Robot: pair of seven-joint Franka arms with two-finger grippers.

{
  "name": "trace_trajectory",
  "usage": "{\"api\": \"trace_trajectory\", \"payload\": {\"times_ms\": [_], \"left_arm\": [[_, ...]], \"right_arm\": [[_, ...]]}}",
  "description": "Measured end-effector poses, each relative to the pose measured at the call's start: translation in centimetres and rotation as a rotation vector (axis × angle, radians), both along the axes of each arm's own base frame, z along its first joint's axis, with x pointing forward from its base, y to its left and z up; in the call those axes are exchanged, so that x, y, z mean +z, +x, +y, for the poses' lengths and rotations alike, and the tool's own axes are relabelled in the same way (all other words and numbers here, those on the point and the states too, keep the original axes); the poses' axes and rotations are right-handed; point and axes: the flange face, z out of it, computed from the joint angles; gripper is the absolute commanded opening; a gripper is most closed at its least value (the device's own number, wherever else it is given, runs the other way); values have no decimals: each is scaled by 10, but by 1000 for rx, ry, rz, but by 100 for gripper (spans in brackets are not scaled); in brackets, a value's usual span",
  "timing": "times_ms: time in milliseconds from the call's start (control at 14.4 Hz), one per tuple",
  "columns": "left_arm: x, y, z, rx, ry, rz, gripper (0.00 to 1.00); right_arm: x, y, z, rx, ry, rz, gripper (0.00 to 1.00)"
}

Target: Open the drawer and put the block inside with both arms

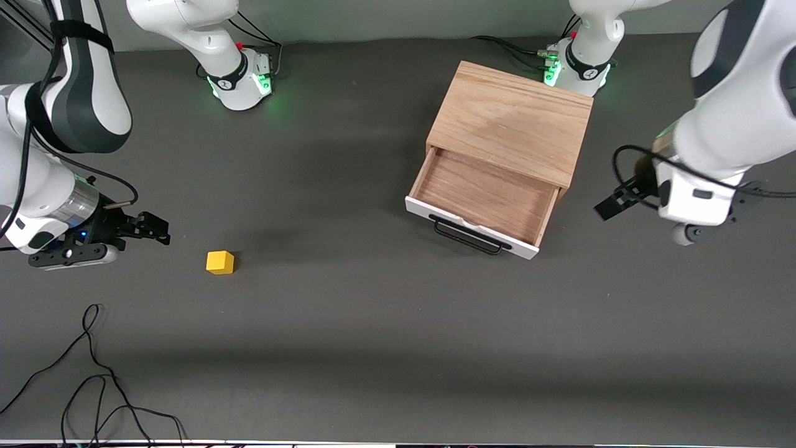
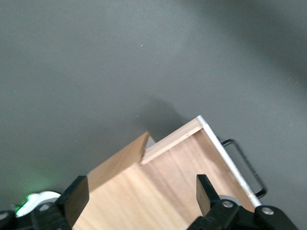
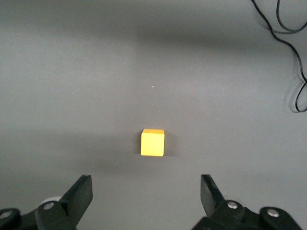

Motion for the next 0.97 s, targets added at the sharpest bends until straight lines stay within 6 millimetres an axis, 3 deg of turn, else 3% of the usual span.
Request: {"api": "trace_trajectory", "payload": {"times_ms": [139,278,417,486,556,625,764,903,972], "left_arm": [[5,-12,28,-107,-6,8,100],[8,-23,57,-224,-13,17,100],[11,-31,85,-335,-32,24,100],[12,-32,97,-378,-40,25,100],[12,-33,105,-415,-46,26,100],[12,-33,109,-442,-49,25,100],[11,-34,112,-476,-47,11,100],[11,-35,119,-481,-35,-18,100],[11,-35,122,-480,-29,-32,100]], "right_arm": [[19,3,28,-5,4,-7,100],[32,5,82,-27,11,-24,100],[29,5,129,-40,11,-21,100],[21,7,137,-42,4,-11,100],[8,12,133,-52,-6,4,100],[-7,20,116,-81,-18,10,100],[-53,34,55,-140,-42,-3,100],[-112,31,-4,-185,-62,-5,100],[-141,24,-19,-204,-66,-1,100]]}}
